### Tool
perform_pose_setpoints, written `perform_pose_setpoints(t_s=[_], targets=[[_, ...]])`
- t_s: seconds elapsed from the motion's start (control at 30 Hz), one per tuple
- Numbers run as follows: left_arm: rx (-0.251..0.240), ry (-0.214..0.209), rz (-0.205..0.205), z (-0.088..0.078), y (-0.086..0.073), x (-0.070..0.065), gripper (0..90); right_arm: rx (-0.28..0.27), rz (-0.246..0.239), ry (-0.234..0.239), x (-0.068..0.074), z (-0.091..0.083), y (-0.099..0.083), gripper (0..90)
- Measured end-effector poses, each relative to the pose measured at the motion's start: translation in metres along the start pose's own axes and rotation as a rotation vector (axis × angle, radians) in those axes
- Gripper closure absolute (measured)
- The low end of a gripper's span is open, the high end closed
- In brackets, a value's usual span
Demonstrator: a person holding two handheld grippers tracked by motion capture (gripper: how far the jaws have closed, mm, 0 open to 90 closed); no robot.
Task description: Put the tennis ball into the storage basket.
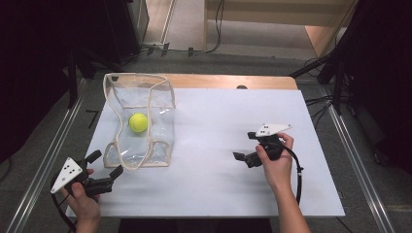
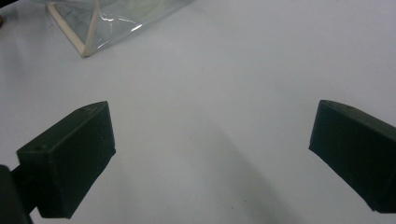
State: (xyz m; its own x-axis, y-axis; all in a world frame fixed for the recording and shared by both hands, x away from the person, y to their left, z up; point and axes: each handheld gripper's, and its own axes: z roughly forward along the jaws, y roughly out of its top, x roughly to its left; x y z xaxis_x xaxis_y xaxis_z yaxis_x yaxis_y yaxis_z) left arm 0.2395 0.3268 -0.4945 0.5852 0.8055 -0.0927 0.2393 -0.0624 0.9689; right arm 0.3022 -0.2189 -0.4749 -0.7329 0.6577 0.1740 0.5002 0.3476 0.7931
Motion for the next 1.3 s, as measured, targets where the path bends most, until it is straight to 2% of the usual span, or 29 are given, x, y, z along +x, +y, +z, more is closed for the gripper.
perform_pose_setpoints(t_s=[0.47,0.97,1.3], targets=[[0.001,0.000,0.001,0.000,0.000,0.000,0.0,-0.031,0.038,-0.033,-0.008,-0.020,-0.023,0.0],[0.005,-0.001,0.009,0.001,0.000,-0.001,0.0,-0.077,0.114,-0.069,-0.019,-0.043,-0.055,0.0],[0.007,0.002,0.010,0.001,0.000,-0.001,0.0,-0.099,0.136,-0.102,-0.023,-0.058,-0.071,0.0]])
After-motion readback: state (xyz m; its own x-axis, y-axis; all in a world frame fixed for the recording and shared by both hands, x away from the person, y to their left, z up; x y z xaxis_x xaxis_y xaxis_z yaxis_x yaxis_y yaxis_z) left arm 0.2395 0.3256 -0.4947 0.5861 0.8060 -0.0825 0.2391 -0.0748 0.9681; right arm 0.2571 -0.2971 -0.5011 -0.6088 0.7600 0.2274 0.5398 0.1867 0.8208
